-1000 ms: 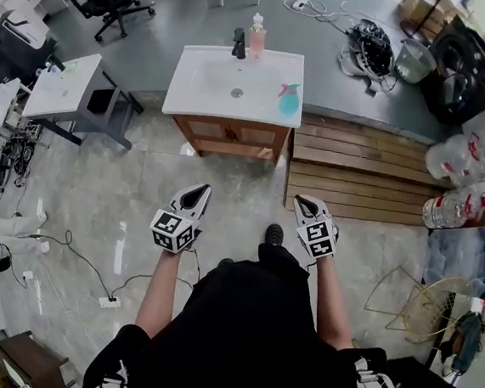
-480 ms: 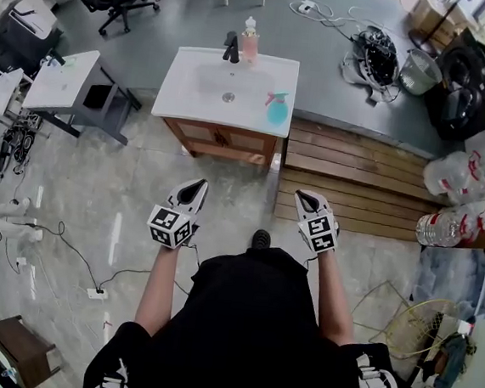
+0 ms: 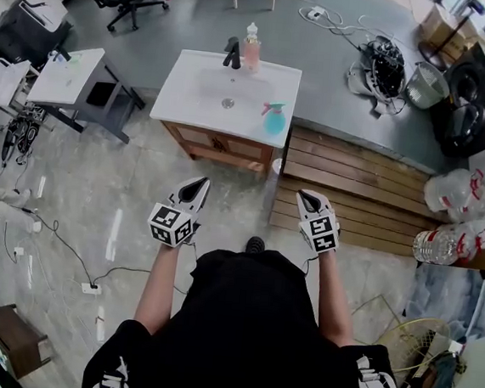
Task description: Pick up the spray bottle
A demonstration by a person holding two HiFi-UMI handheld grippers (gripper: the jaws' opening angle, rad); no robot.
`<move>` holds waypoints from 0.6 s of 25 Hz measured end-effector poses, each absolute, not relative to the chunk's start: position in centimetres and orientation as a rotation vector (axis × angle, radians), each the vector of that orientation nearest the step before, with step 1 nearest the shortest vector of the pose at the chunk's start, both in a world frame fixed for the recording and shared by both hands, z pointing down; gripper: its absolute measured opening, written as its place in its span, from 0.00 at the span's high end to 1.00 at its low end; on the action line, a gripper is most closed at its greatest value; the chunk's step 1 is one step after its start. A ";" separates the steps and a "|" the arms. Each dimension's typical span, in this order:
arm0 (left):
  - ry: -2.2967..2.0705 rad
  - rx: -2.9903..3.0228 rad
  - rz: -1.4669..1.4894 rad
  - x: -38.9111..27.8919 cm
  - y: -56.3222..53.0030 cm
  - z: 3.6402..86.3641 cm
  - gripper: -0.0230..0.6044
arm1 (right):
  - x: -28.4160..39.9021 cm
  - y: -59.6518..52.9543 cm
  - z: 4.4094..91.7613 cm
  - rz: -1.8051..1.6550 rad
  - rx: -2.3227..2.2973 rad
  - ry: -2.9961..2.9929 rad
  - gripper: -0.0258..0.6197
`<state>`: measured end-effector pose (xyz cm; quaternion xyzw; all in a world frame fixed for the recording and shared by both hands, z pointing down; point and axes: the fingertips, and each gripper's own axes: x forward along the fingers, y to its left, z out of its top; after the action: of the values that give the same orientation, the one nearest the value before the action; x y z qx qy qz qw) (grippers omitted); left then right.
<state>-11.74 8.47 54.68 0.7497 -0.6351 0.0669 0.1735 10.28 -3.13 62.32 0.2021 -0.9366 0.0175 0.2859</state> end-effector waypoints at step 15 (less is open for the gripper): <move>-1.750 2.204 0.185 -10.7 2.3 53.1 0.93 | 11.3 -6.0 63.8 0.117 0.581 -2.496 0.94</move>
<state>-10.70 2.34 53.15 0.7714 -0.6125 0.0647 0.1601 11.34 -5.96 63.76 0.2172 -0.9328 0.0438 0.2841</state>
